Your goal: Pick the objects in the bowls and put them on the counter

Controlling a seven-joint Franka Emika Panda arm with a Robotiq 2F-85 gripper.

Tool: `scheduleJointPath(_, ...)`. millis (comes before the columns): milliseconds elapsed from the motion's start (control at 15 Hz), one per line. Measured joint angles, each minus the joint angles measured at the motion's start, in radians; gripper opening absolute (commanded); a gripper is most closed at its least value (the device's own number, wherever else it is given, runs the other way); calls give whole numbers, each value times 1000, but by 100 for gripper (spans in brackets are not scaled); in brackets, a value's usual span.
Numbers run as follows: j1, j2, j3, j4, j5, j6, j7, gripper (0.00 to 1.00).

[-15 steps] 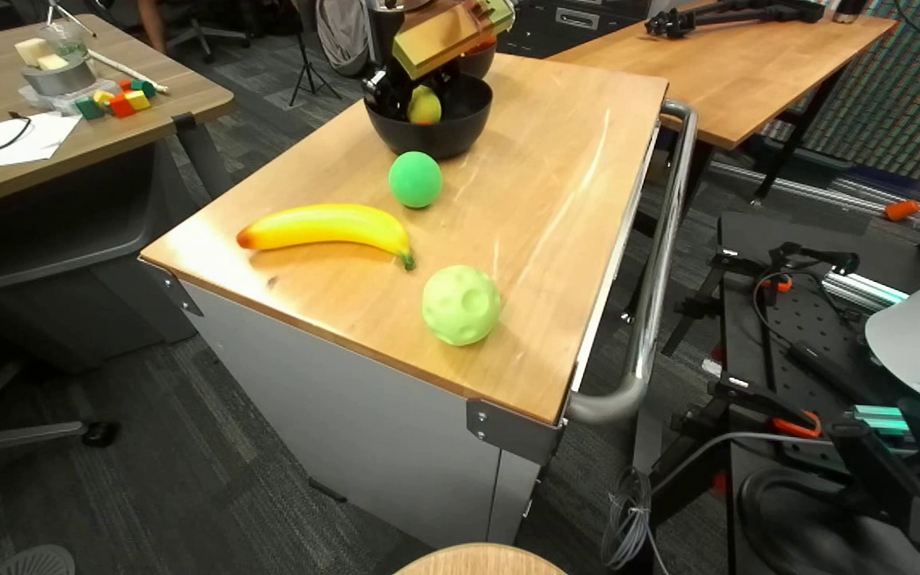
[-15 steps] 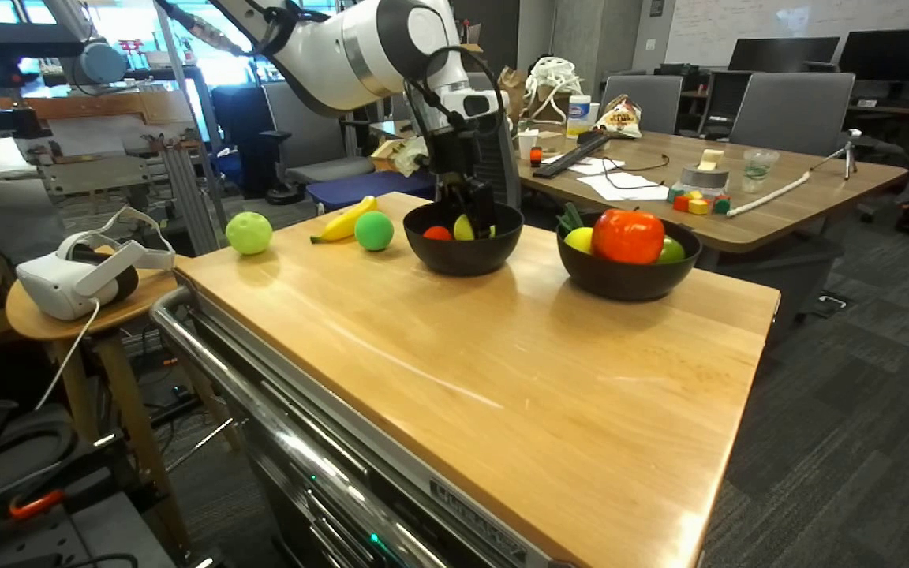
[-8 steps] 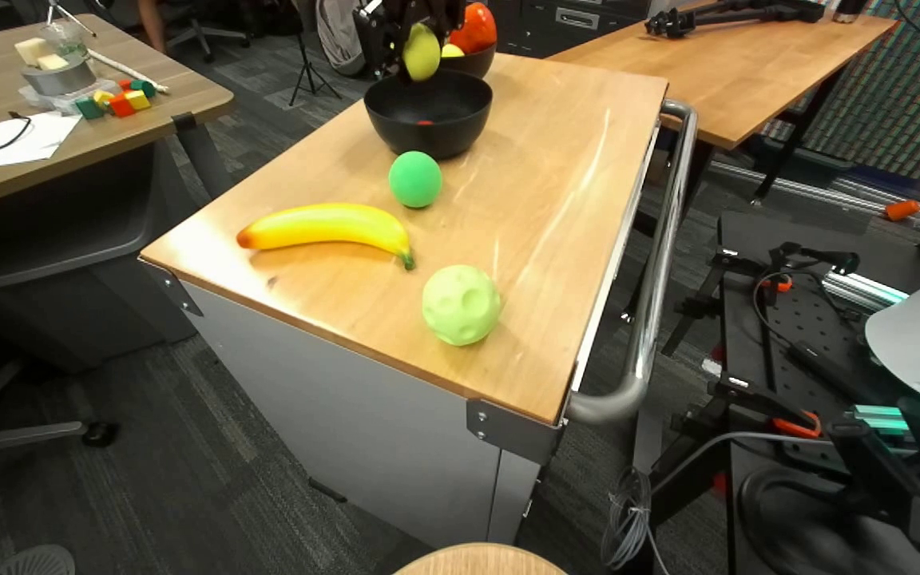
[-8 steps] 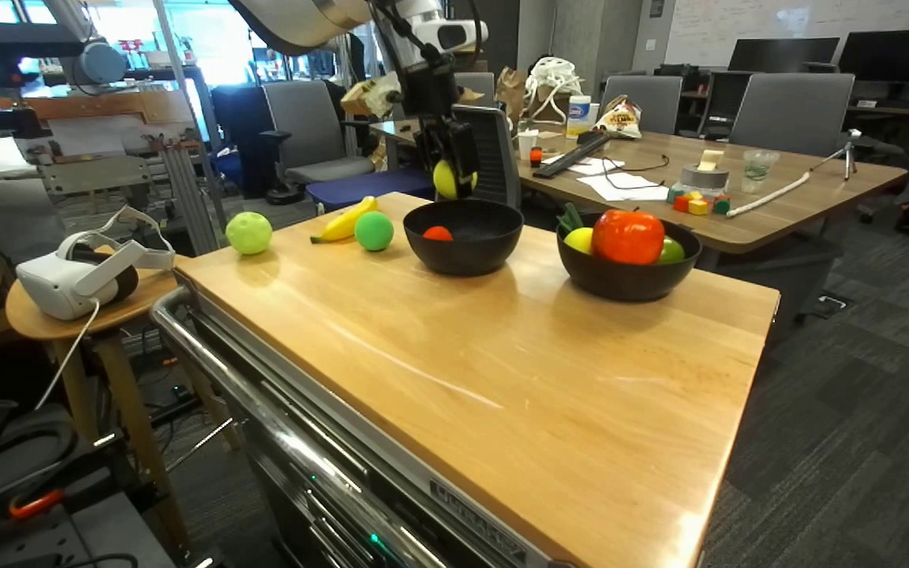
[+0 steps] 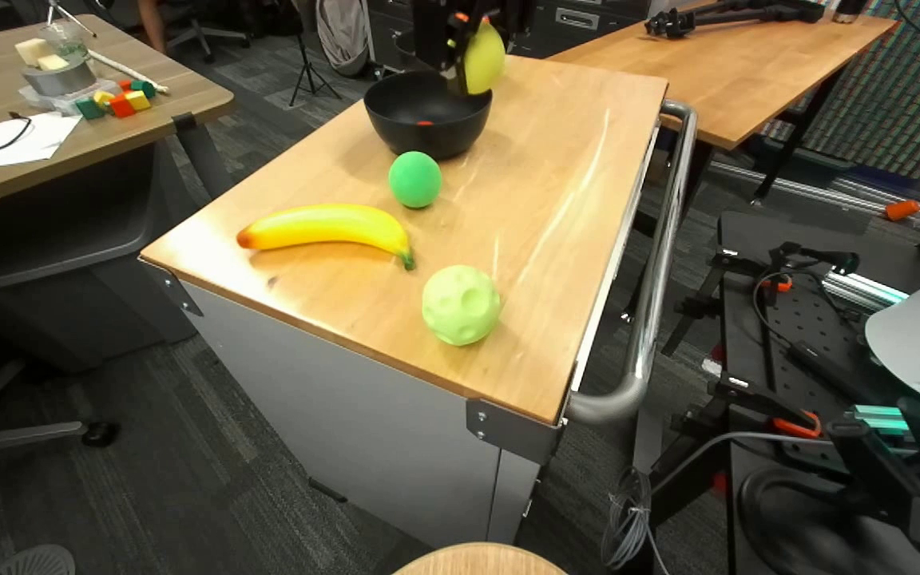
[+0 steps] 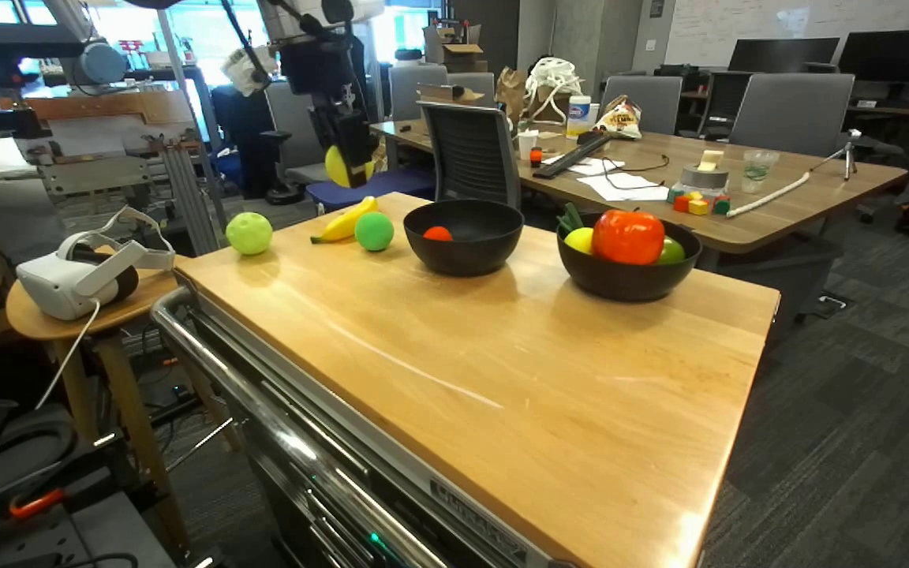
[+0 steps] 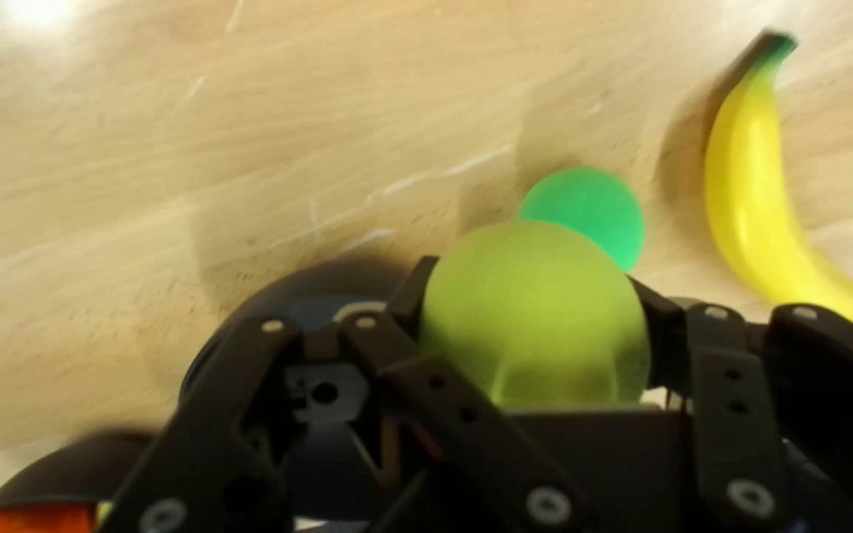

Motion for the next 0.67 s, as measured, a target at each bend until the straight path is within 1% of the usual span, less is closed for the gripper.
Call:
scheduleJointPath(200,4,-3,57,-119,137,94,-56,22)
scheduleJointPath(333,8,14,87,-172,196,144,-86,22)
scheduleJointPath(467,12,37,108,-196,224,161,-109,22)
scheduleJointPath(533,13,49,114,-199,225,161,-119,61)
scheduleJointPath(600,14,61,117,-199,226,161,-132,73)
scheduleJointPath(667,14,69,118,-198,228,158,-149,78)
